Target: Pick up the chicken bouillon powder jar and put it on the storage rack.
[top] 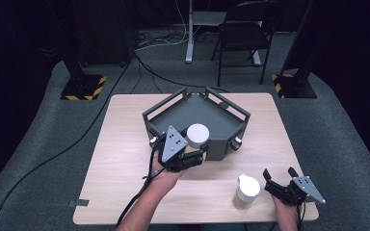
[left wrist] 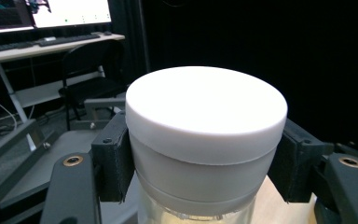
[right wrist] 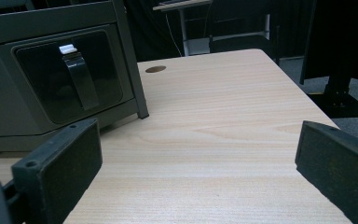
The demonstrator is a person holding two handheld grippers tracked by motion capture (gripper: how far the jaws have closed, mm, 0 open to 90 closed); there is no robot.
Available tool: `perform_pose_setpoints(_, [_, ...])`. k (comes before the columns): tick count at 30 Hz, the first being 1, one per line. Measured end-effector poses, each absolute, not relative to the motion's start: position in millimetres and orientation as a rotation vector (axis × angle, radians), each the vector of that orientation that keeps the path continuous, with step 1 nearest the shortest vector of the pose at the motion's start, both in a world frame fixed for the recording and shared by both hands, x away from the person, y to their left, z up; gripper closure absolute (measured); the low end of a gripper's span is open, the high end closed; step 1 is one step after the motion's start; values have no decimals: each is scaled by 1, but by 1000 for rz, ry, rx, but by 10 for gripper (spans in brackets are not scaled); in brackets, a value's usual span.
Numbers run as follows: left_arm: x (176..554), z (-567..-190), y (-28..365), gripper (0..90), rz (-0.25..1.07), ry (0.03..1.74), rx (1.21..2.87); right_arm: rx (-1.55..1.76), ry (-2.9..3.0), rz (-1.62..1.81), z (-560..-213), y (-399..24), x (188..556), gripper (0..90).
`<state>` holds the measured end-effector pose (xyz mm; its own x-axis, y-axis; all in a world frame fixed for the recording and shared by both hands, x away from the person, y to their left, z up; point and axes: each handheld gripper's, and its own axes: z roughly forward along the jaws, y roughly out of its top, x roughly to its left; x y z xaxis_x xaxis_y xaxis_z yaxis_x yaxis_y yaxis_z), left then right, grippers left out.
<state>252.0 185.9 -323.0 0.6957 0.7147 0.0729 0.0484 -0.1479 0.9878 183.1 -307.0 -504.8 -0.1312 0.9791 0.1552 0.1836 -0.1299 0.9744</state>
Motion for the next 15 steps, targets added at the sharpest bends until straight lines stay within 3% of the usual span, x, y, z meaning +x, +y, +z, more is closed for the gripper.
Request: perform_pose_setpoints(15, [270,-297,173,332,706,648,1623,1374,1385,1335,-504,-306,184,0])
